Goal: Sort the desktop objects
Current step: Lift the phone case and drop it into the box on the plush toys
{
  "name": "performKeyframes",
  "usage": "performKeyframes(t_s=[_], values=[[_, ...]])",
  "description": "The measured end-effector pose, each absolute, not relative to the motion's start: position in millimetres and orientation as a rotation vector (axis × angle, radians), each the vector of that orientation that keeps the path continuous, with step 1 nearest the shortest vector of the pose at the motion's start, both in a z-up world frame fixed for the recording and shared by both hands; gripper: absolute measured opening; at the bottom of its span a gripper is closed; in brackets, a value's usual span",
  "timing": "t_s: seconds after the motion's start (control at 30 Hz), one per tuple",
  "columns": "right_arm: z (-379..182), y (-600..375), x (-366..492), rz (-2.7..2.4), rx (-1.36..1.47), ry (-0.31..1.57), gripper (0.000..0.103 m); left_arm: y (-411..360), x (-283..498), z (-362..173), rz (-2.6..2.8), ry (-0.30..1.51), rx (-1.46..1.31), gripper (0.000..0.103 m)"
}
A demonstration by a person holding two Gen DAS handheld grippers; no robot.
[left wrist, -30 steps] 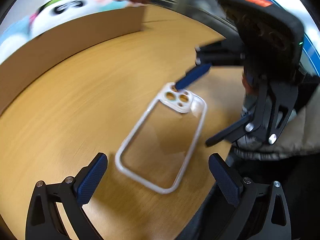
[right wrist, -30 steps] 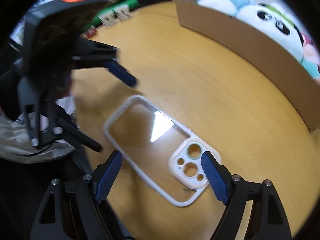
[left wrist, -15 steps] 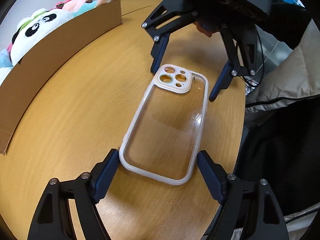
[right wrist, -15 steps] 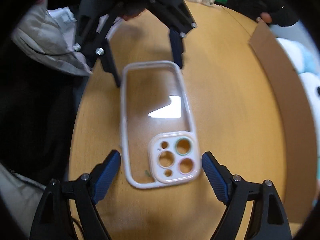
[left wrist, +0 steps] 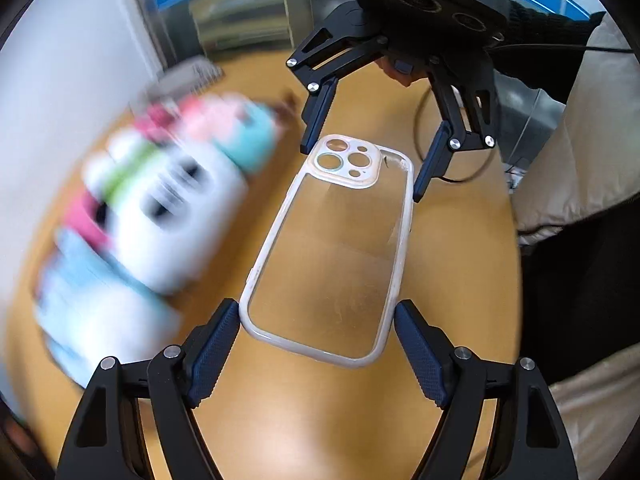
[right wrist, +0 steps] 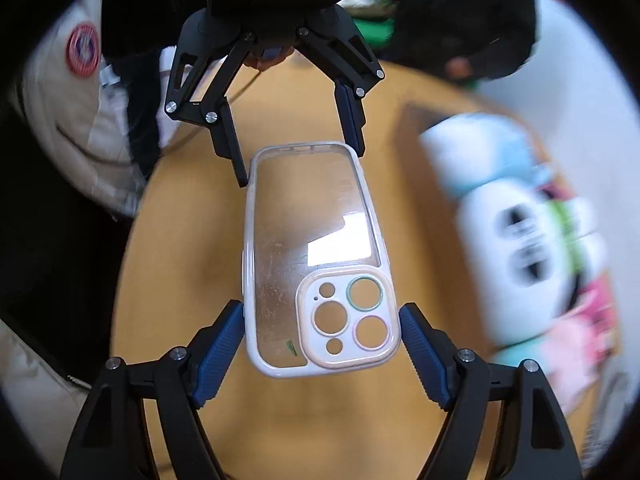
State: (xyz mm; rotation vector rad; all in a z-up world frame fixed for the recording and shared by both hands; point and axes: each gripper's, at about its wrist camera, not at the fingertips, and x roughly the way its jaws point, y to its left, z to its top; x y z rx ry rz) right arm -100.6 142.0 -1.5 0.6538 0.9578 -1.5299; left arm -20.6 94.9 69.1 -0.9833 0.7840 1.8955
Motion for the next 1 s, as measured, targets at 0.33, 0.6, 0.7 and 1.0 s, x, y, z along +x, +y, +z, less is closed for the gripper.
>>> performKeyframes(t_s=[0.33, 0.6, 0.7, 1.0], values=[[64.4, 97.3, -299.8, -1.648, 0.630, 1.018, 0.079, 43.4, -209.6, 132.9, 1.928, 0.805, -0.934, 0.083], [-3.5, 117.1, -357.0, -1.642, 0.842, 0.971, 0.078, 34.4, -280.1, 41.2, 1.972, 0.657, -1.134, 0.079], [-16.0, 134.9, -354.3, -1.664, 0.888, 0.952, 0.079, 40.9, -265.9, 44.1, 2.031, 0.693, -1.122, 0.080], [40.9, 185.8, -260.5, -2.002, 0.774, 0.742, 0.082, 9.3, -148.8, 115.1, 2.391, 0.519, -1.023, 0.102]])
